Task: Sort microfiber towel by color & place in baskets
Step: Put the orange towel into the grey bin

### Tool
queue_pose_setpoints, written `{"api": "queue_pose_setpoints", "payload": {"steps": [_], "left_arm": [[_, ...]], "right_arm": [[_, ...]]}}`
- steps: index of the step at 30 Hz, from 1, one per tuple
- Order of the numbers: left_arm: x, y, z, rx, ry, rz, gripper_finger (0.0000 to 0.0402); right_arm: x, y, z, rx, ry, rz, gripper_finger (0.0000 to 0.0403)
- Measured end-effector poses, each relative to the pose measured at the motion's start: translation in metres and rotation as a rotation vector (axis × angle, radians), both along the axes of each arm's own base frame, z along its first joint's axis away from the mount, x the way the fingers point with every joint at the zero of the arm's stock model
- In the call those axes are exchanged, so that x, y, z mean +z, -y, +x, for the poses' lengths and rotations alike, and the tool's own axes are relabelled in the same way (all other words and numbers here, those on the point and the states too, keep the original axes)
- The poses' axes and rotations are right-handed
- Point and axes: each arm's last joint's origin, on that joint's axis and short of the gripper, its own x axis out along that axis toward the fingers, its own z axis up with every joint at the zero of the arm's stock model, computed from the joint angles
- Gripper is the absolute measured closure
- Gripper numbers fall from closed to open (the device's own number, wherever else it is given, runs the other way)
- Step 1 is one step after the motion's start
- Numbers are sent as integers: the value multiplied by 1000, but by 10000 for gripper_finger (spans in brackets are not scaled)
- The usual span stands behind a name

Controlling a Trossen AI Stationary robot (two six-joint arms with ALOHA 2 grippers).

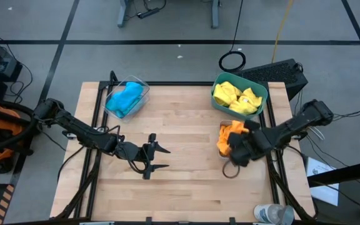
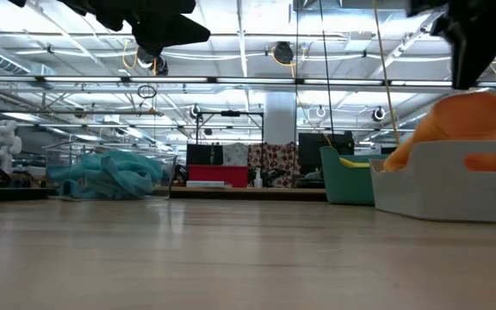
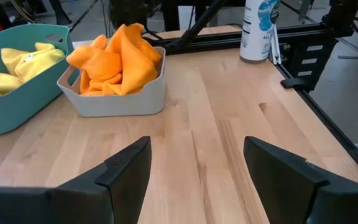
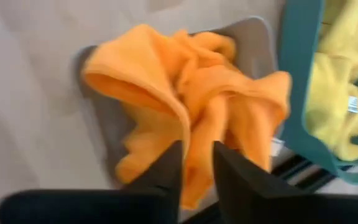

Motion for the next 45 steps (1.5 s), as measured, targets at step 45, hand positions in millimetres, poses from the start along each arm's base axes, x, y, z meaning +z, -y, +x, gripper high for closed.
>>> {"api": "queue_pose_setpoints", "payload": {"steps": [45], "left_arm": [[0,0,0,0,-3,1,139]], "right_arm": [[-62,18,-12,-191,-55,-52,403]]}}
